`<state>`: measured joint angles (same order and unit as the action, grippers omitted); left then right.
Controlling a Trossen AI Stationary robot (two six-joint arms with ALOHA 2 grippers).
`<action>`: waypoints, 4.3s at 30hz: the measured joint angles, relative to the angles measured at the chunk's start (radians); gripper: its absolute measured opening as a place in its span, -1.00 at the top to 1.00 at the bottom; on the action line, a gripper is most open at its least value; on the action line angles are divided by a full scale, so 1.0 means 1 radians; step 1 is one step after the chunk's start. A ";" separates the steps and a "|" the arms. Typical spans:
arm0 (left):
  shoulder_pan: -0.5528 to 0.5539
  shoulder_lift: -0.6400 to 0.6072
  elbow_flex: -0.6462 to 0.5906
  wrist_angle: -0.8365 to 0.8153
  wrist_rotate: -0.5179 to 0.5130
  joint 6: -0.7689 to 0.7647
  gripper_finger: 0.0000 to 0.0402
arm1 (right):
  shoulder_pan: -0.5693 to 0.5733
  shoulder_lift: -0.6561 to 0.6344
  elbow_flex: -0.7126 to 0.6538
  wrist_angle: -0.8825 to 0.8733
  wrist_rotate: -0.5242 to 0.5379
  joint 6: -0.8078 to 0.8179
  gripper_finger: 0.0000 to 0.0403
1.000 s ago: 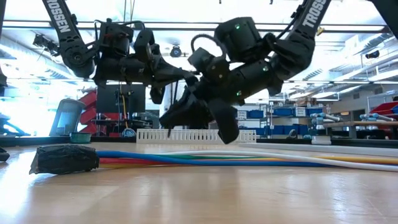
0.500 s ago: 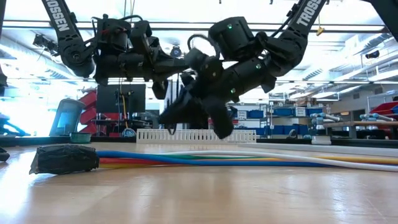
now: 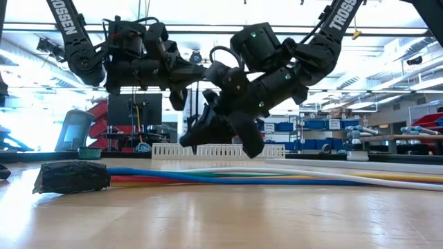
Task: Ziptie cables
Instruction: Wrap the zip tie around the cable wires
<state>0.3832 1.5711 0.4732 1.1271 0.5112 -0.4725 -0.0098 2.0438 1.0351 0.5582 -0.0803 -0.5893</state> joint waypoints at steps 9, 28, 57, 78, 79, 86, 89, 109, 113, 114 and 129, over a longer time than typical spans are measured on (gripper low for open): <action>0.000 0.000 0.000 -0.086 -0.003 0.206 1.00 | -0.021 0.000 0.000 0.006 -0.131 0.318 1.00; -0.059 0.000 0.000 -0.202 -0.118 0.742 1.00 | -0.114 -0.002 0.000 0.248 -0.503 1.007 1.00; -0.229 -0.061 -0.059 -0.180 -0.430 1.023 1.00 | -0.159 -0.004 -0.056 0.490 -0.543 1.293 1.00; -0.242 -0.061 -0.059 -0.162 -0.435 1.020 1.00 | -0.164 -0.004 -0.098 0.555 -0.517 1.337 1.00; -0.242 -0.061 -0.059 -0.165 -0.435 1.019 1.00 | -0.165 -0.004 -0.098 0.556 -0.516 1.333 1.00; -0.242 -0.061 -0.059 -0.181 -0.434 1.019 1.00 | -0.171 -0.003 -0.098 0.586 -0.517 1.361 1.00; -0.250 -0.061 -0.059 -0.188 -0.438 1.035 1.00 | -0.181 -0.003 -0.098 0.586 -0.518 1.375 1.00; -0.307 -0.061 -0.058 -0.230 -0.475 1.141 1.00 | -0.191 -0.002 -0.098 0.590 -0.538 1.314 0.96; -0.307 -0.061 -0.058 -0.231 -0.474 1.123 1.00 | -0.192 -0.002 -0.098 0.593 -0.545 1.313 0.84; -0.307 -0.061 -0.058 -0.232 -0.475 1.117 1.00 | -0.192 -0.002 -0.098 0.593 -0.545 1.313 0.80; -0.307 -0.060 -0.058 -0.233 -0.471 1.011 1.00 | -0.227 -0.002 -0.097 0.589 -0.652 1.379 0.61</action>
<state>0.0765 1.5108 0.4148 0.8936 0.0407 0.5385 -0.2366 2.0414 0.9382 1.1470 -0.7320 0.7896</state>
